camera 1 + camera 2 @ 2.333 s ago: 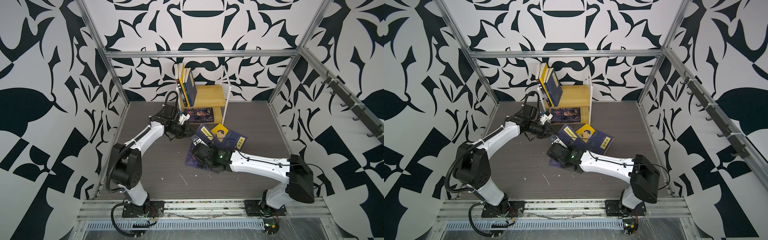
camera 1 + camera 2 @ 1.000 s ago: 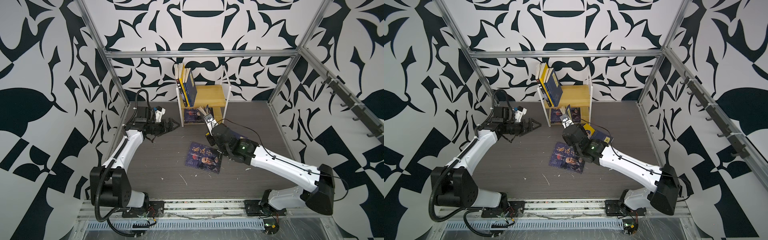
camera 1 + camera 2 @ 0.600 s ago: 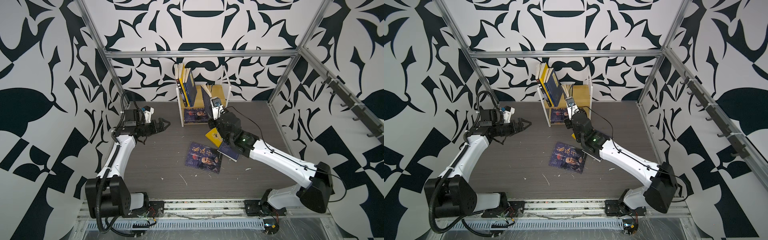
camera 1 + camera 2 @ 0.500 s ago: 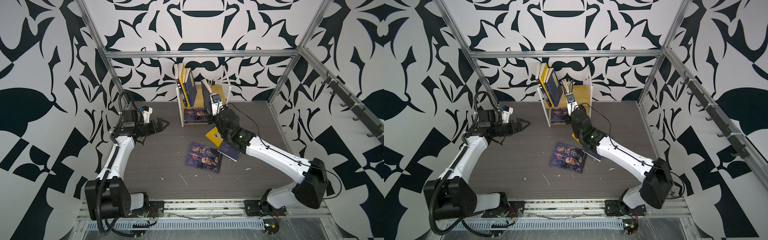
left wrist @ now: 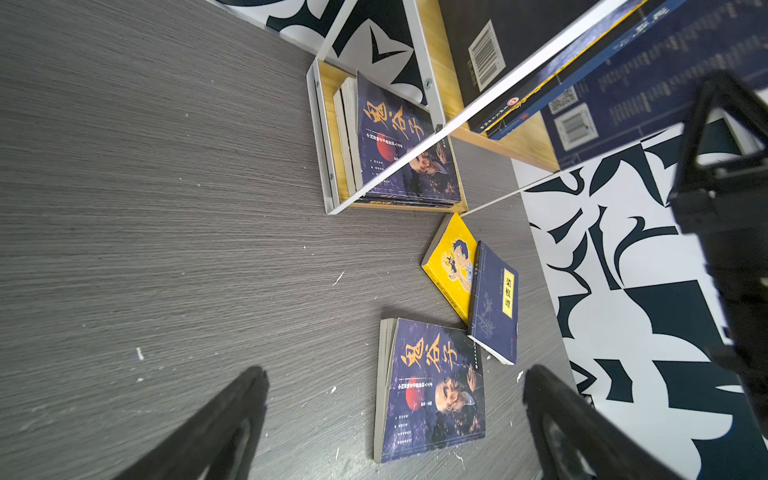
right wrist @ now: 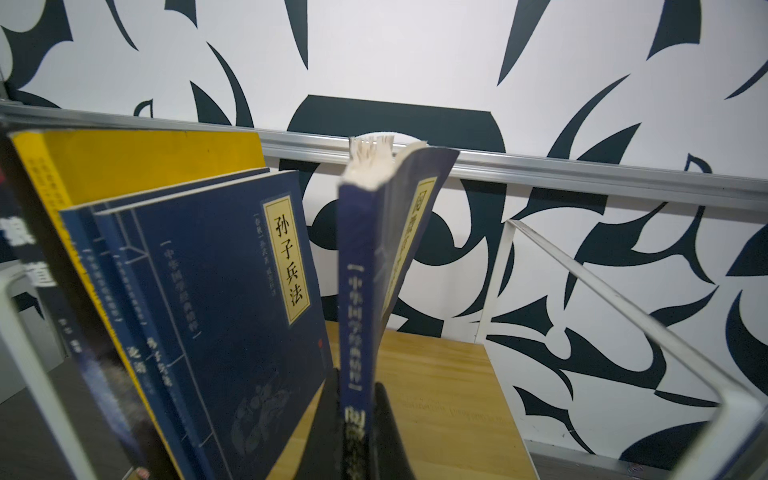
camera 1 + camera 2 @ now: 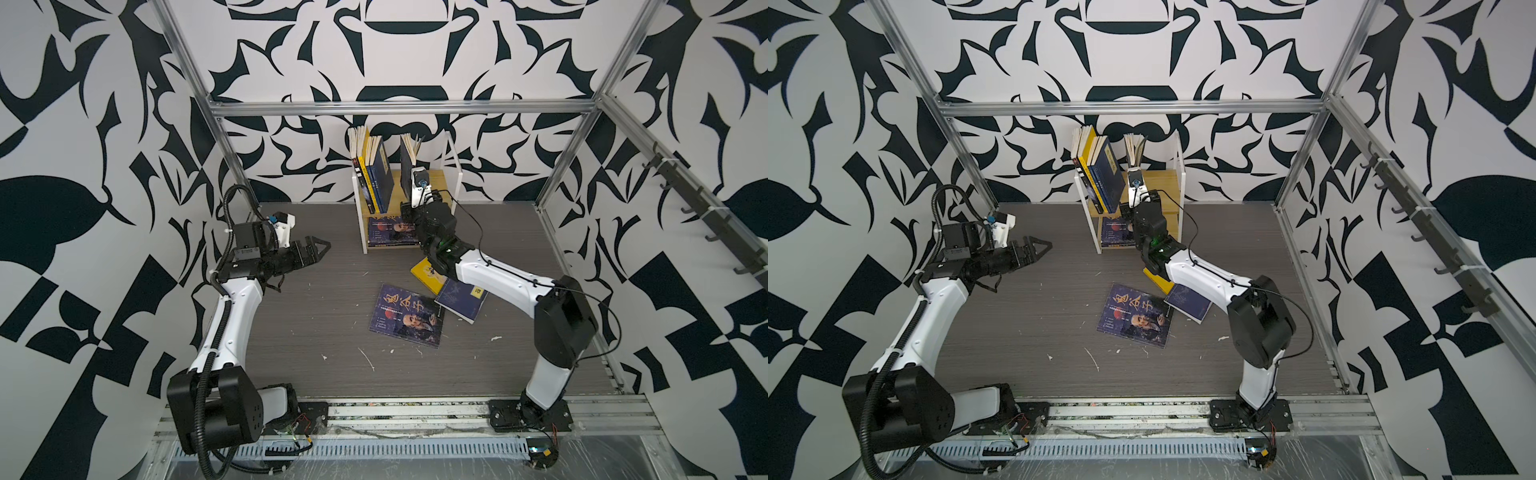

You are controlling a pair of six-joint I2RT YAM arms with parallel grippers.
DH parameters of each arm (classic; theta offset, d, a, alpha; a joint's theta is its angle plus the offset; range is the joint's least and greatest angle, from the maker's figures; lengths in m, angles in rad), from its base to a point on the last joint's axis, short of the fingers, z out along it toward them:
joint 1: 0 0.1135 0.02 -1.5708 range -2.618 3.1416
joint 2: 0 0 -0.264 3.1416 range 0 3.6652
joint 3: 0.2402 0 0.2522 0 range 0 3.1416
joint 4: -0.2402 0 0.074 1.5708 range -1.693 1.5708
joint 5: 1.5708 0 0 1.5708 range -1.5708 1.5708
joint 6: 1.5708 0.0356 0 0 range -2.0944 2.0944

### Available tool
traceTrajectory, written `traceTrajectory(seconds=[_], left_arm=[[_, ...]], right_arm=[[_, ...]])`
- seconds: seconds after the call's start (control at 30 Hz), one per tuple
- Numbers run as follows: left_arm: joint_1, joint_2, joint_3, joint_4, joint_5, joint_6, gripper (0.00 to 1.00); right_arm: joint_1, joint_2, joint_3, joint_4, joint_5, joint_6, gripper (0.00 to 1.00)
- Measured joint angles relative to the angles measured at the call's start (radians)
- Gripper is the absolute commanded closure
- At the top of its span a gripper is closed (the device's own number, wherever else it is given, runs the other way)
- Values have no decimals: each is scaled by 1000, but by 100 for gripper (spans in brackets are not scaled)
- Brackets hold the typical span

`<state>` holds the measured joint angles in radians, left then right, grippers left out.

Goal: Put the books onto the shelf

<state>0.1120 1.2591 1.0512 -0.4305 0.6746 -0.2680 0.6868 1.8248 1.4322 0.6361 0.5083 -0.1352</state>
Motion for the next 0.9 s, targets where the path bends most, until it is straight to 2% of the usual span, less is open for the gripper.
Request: traceTrajectory(seconds=[0.23,0.73,0.9], left_arm=[[2,0,0,0,3,0,0],[18,0,0,0,4,-1,0],[19,0,0,2,3,-1,0]], right_arm=[[-3,120,66,53,-45,29,100],[-4,161,92,101,-119,111,100],[3,161,91,102,-138,112,91]])
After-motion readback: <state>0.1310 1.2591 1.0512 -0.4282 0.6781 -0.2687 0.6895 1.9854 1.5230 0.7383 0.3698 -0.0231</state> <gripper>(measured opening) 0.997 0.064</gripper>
